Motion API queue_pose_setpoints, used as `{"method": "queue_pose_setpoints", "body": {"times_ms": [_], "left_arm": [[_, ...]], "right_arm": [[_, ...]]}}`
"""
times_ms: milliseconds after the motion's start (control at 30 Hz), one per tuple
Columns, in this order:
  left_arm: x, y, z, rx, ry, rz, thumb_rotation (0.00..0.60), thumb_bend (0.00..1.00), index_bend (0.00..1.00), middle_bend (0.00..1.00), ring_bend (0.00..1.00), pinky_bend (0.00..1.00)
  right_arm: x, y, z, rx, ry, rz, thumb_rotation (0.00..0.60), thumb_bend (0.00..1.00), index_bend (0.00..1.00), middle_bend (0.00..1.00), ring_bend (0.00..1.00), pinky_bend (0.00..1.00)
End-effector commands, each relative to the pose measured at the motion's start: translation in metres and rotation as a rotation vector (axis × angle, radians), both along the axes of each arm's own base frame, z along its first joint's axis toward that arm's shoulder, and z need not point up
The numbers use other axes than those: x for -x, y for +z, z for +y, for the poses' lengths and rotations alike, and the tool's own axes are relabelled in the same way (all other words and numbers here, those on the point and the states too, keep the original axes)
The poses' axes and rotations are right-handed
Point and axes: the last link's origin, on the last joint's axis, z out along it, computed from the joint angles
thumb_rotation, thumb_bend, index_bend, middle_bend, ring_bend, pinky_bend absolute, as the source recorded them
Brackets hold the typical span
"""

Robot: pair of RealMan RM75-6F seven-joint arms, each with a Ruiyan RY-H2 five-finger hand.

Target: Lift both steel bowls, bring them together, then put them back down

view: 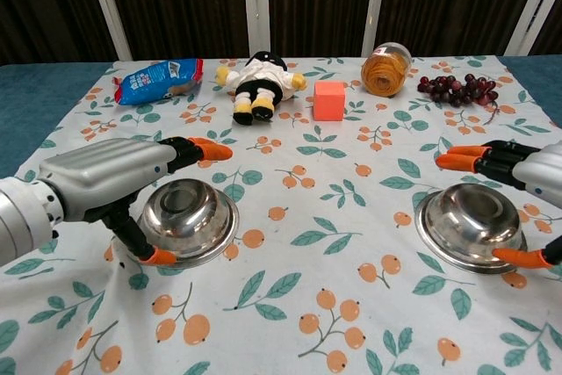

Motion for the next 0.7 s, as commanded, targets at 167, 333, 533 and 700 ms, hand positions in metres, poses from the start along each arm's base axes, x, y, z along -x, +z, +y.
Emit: {"method": "queue_pose_setpoints", "body": {"times_ms": [167, 333, 533, 700], "left_arm": [[0.000, 0.029, -0.019, -0.011, -0.086, -0.034, 0.520, 0.12, 0.00, 0.00, 0.00, 0.08], [0.055, 0.077, -0.072, -0.181, -0.179, 0.111, 0.516, 0.12, 0.00, 0.00, 0.00, 0.06], [0.137, 0.127, -0.133, -0.388, 0.093, 0.293, 0.526, 0.12, 0.00, 0.00, 0.00, 0.07], [0.157, 0.149, -0.128, -0.479, 0.196, 0.165, 0.537, 0.12, 0.00, 0.00, 0.00, 0.07]], "right_arm": [[-0.017, 0.028, 0.014, 0.050, 0.011, -0.092, 0.403, 0.33, 0.00, 0.00, 0.00, 0.24], [-0.004, 0.072, 0.055, 0.162, -0.036, -0.083, 0.523, 0.33, 0.00, 0.00, 0.00, 0.16], [0.033, 0.116, 0.102, 0.410, -0.136, 0.033, 0.524, 0.32, 0.00, 0.00, 0.00, 0.14], [0.059, 0.127, 0.113, 0.482, -0.233, 0.022, 0.588, 0.32, 0.00, 0.00, 0.00, 0.12]]}}
